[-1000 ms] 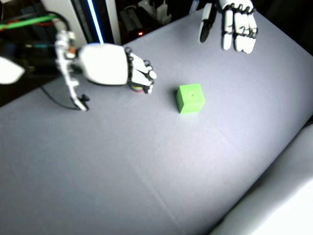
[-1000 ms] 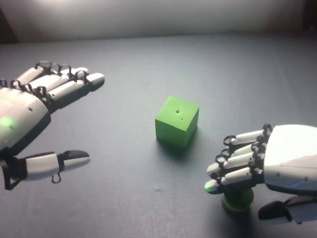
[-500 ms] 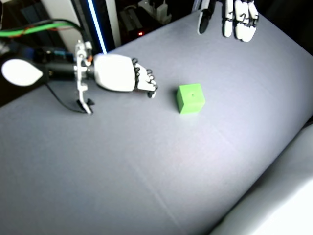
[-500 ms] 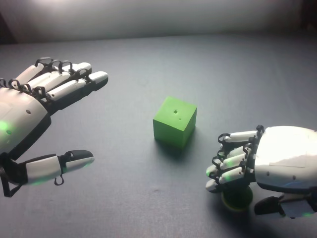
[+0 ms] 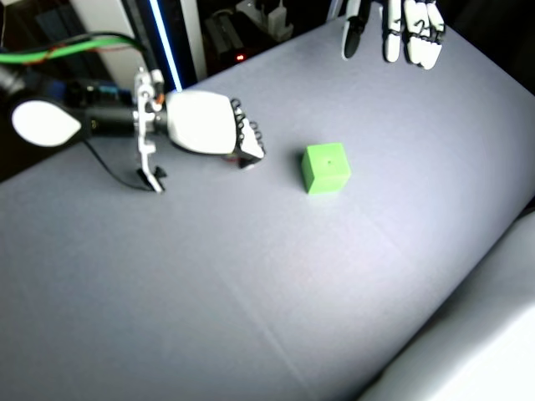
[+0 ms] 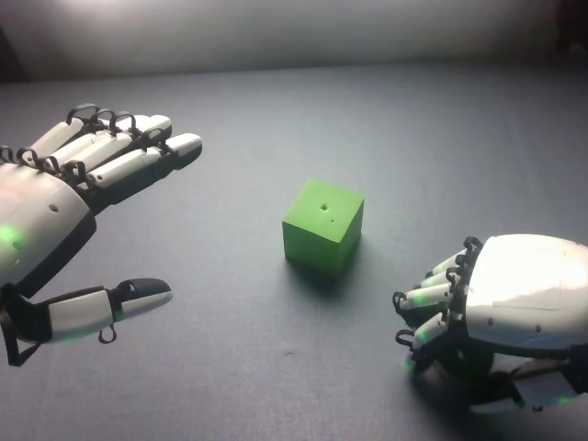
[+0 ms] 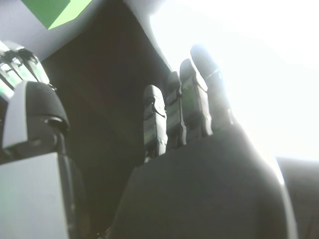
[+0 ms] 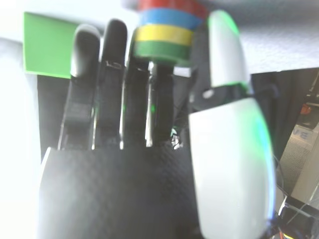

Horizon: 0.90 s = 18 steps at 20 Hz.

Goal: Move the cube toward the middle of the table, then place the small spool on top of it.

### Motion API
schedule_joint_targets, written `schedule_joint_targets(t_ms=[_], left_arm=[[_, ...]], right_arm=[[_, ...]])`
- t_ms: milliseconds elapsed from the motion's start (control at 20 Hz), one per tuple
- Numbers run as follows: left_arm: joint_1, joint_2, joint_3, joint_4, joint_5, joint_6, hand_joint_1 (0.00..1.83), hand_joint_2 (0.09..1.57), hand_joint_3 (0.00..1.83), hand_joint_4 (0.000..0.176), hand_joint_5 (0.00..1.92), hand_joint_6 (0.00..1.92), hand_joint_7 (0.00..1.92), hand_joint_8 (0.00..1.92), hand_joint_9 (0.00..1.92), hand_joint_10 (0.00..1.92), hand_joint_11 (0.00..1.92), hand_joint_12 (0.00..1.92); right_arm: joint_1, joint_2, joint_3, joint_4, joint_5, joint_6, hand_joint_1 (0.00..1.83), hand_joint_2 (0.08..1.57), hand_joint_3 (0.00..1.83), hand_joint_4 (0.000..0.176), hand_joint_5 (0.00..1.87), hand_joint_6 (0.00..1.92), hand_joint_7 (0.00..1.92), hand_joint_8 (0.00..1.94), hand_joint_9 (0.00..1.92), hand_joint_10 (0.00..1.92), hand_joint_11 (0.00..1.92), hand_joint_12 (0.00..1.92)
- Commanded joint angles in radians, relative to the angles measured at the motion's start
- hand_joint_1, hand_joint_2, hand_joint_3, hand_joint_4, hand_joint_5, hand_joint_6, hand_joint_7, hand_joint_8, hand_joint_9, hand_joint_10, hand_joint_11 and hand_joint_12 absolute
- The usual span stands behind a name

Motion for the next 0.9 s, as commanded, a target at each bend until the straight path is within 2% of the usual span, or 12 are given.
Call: schedule_joint_targets(t_ms=[0,150,200,300,400,450,500,600,650,700,750,850], left_arm=[[-0.002,0.003,-0.002,0.006,-0.128,-0.002,0.98,1.04,0.0,0.08,0.29,0.0,0.19,0.0,0.18,0.0,0.0,0.72],[-0.001,0.002,-0.002,0.006,-0.128,-0.004,0.97,1.03,0.0,0.084,0.29,0.0,0.19,0.0,0.19,0.0,0.0,0.75],[0.0,0.002,-0.002,0.006,-0.128,-0.004,0.95,1.03,0.0,0.086,0.3,0.0,0.2,0.0,0.19,0.0,0.0,0.75],[0.0,0.002,-0.002,0.006,-0.128,-0.005,0.95,1.03,0.0,0.083,0.29,0.0,0.2,0.0,0.19,0.0,0.0,0.76],[0.0,0.001,-0.002,0.006,-0.126,-0.006,0.95,1.03,0.0,0.1,0.29,0.0,0.2,0.0,0.2,0.0,0.0,0.77],[0.001,0.001,-0.002,0.005,-0.125,-0.007,0.94,1.03,0.0,0.11,0.3,0.0,0.21,0.0,0.2,0.0,0.0,0.79],[0.003,0.0,-0.002,0.005,-0.125,-0.009,0.94,1.03,0.0,0.106,0.3,0.0,0.22,0.0,0.21,0.0,0.0,0.83],[0.005,-0.001,-0.002,0.004,-0.126,-0.01,0.93,1.03,0.0,0.105,0.3,0.0,0.22,0.0,0.22,0.0,0.0,0.84],[0.006,-0.001,-0.002,0.004,-0.128,-0.011,0.93,1.03,0.0,0.095,0.3,0.0,0.23,0.0,0.23,0.0,0.0,0.89],[0.007,-0.001,-0.002,0.004,-0.128,-0.012,0.94,1.04,0.0,0.086,0.3,0.0,0.24,0.0,0.25,0.0,0.0,0.92],[0.008,-0.001,-0.002,0.004,-0.129,-0.012,0.93,1.04,0.0,0.094,0.3,0.0,0.25,0.0,0.24,0.0,0.0,0.88],[0.01,-0.002,-0.002,0.004,-0.129,-0.013,0.94,1.03,0.0,0.098,0.31,0.0,0.25,0.0,0.25,0.0,0.0,0.85]], right_arm=[[0.013,-0.001,0.0,0.024,0.098,0.004,1.12,1.17,0.0,0.0,0.87,1.14,0.6,1.74,0.76,1.92,0.9,1.92],[0.013,-0.001,0.003,0.03,0.098,0.004,1.13,1.17,0.0,0.0,0.87,1.14,0.67,1.68,0.86,1.86,0.98,1.92],[0.015,-0.001,0.005,0.034,0.098,0.004,1.14,1.15,0.0,0.0,0.91,1.07,0.66,1.77,0.9,1.91,1.05,1.92],[0.016,-0.001,0.006,0.035,0.098,0.004,1.14,1.15,0.0,0.0,0.91,1.07,0.63,1.82,0.9,1.92,1.06,1.92],[0.016,-0.001,0.006,0.035,0.098,0.004,1.14,1.15,0.0,0.0,0.9,1.09,0.62,1.77,0.91,1.92,1.06,1.92],[0.018,-0.001,0.006,0.037,0.098,0.004,1.14,1.15,0.0,0.0,0.91,1.07,0.62,1.74,0.82,1.92,0.92,1.92],[0.023,-0.001,0.008,0.04,0.098,0.004,1.15,1.14,0.0,0.0,0.93,1.05,0.66,1.65,0.86,1.9,0.97,1.92],[0.04,-0.002,0.014,0.042,0.098,0.004,1.15,1.13,0.0,0.0,0.94,1.03,0.69,1.63,0.9,1.91,1.05,1.92],[0.057,-0.002,0.019,0.051,0.099,0.0,1.16,1.12,0.0,0.0,0.97,0.98,0.71,1.69,1.01,1.92,1.17,1.92],[0.068,-0.002,0.023,0.063,0.105,-0.008,1.17,1.1,0.0,0.0,1.0,0.94,0.71,1.64,1.04,1.92,1.19,1.92],[0.079,-0.002,0.029,0.081,0.113,-0.019,1.18,1.09,0.0,0.0,1.03,0.89,0.76,1.47,1.01,1.74,1.1,1.83],[0.1,-0.004,0.045,0.122,0.13,-0.035,1.26,1.13,0.0,0.0,1.1,0.54,0.86,1.42,0.97,1.52,1.01,1.72]])
